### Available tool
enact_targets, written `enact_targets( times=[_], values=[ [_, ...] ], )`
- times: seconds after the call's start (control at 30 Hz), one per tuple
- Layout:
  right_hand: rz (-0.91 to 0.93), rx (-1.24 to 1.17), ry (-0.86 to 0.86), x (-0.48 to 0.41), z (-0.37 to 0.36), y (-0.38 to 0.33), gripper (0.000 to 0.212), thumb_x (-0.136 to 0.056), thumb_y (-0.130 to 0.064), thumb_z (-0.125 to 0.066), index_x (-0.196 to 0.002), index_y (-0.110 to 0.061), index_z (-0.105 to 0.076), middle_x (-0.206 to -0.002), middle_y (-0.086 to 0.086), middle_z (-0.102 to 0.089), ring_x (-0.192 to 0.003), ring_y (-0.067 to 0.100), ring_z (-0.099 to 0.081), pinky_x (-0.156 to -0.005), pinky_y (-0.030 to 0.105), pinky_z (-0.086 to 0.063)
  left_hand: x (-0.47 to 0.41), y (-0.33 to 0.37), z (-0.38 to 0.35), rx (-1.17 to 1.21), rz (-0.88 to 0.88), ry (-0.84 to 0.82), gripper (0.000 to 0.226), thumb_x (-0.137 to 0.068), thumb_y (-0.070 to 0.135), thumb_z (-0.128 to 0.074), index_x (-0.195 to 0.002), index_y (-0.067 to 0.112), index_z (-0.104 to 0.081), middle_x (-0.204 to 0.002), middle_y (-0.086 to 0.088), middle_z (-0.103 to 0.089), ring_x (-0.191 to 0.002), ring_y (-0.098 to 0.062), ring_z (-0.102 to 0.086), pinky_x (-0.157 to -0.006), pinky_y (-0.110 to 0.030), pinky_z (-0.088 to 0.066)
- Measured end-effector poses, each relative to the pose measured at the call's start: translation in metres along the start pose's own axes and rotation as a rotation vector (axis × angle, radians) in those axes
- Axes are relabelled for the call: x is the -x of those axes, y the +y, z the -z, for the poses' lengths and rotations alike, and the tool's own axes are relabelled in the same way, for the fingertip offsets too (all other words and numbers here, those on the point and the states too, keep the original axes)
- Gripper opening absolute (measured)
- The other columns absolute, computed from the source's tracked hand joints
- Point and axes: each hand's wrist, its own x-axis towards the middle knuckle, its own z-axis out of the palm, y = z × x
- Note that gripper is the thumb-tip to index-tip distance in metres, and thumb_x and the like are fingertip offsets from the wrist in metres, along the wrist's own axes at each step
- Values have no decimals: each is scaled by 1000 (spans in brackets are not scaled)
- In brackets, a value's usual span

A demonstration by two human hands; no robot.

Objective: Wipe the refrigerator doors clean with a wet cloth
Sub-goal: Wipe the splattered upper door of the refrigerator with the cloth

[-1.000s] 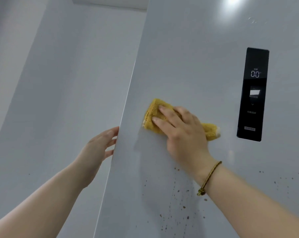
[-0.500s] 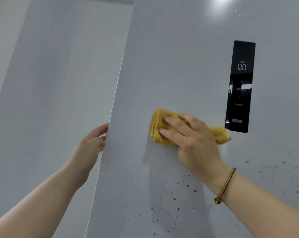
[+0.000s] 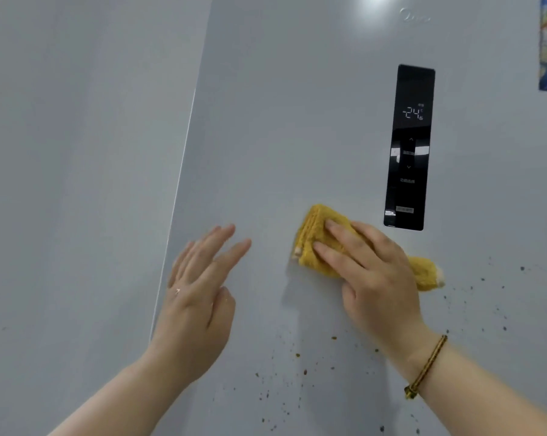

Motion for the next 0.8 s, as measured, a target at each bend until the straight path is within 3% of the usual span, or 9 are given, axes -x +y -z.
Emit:
enact_targets(
  times=[0.07, 0.13, 0.23, 0.3, 0.43, 0.53, 0.6, 0.7, 0.8],
  values=[
    [-39, 8, 17, 19, 0, -14, 44, -96, -10, -17, -106, -21, -59, -116, 4, -65, -102, 27, -48, -76, 38, -47, 6, 5, -8, 101, -10, -29, 51, -75, 15, -26, -120, 31, -45, -131, 17, -47, -125, 21, -24, -105, -5, -17],
    [90, -15, -24, 44, 0, -29, 36, -96, -11, -23, -108, -24, -54, -123, -2, -58, -103, 25, -48, -79, 35, -41, 11, 7, -13, 102, 0, -59, 49, -76, 18, -27, -120, 31, -44, -128, 15, -47, -123, 22, -26, -103, -2, -18],
    [406, -45, -124, 63, 10, -23, 27, -98, -15, -30, -111, -24, -52, -129, -4, -49, -107, 24, -50, -88, 34, -41, 15, 5, -19, -38, -30, -149, 46, -80, 22, -31, -125, 29, -41, -130, 7, -45, -126, 3, -31, -103, -4, -12],
    [499, -39, -156, 59, 17, -2, 26, -98, -15, -31, -111, -24, -52, -128, -2, -50, -108, 24, -50, -88, 36, -41, 17, 5, -23, -156, -62, -183, 44, -84, 23, -34, -127, 23, -40, -128, 1, -50, -124, -9, -34, -105, -11, -11],
    [273, 24, -85, 36, 32, 51, 31, -98, -11, -26, -111, -22, -53, -116, 3, -65, -105, 25, -48, -82, 35, -41, 14, 19, -31, -247, -3, -99, 42, -95, 40, -23, -124, 18, -43, -120, -6, -59, -117, -14, -37, -106, -17, -15],
    [-42, 38, -19, 41, 36, 57, 36, -98, -15, -20, -111, -21, -52, -118, 6, -63, -102, 26, -47, -77, 34, -38, 15, 31, -45, -368, 32, -41, 55, -95, 52, -11, -125, 18, -43, -122, -2, -47, -117, -20, -34, -100, -34, -36],
    [-89, 64, -4, 65, 31, 38, 36, -97, -14, -21, -112, -22, -52, -125, 2, -55, -102, 26, -46, -77, 34, -37, 16, 33, -52, -417, 59, -37, 58, -92, 57, -11, -124, 22, -45, -121, -4, -39, -116, -24, -32, -91, -44, -33],
    [131, 17, -61, 92, 33, 25, 33, -98, -13, -26, -113, -25, -52, -127, -3, -46, -106, 24, -47, -82, 33, -39, 13, 40, -54, -352, 181, -35, 63, -86, 62, -23, -119, 22, -59, -123, -13, -46, -116, -24, -28, -93, -53, -34],
    [441, 1, -147, 87, 45, 54, 29, -98, -14, -29, -116, -26, -49, -129, -3, -45, -109, 23, -48, -87, 34, -41, 10, 52, -53, -268, 320, -53, 66, -75, 57, -28, -122, 22, -58, -131, -15, -47, -121, -22, -23, -104, -53, -26]
  ],
)
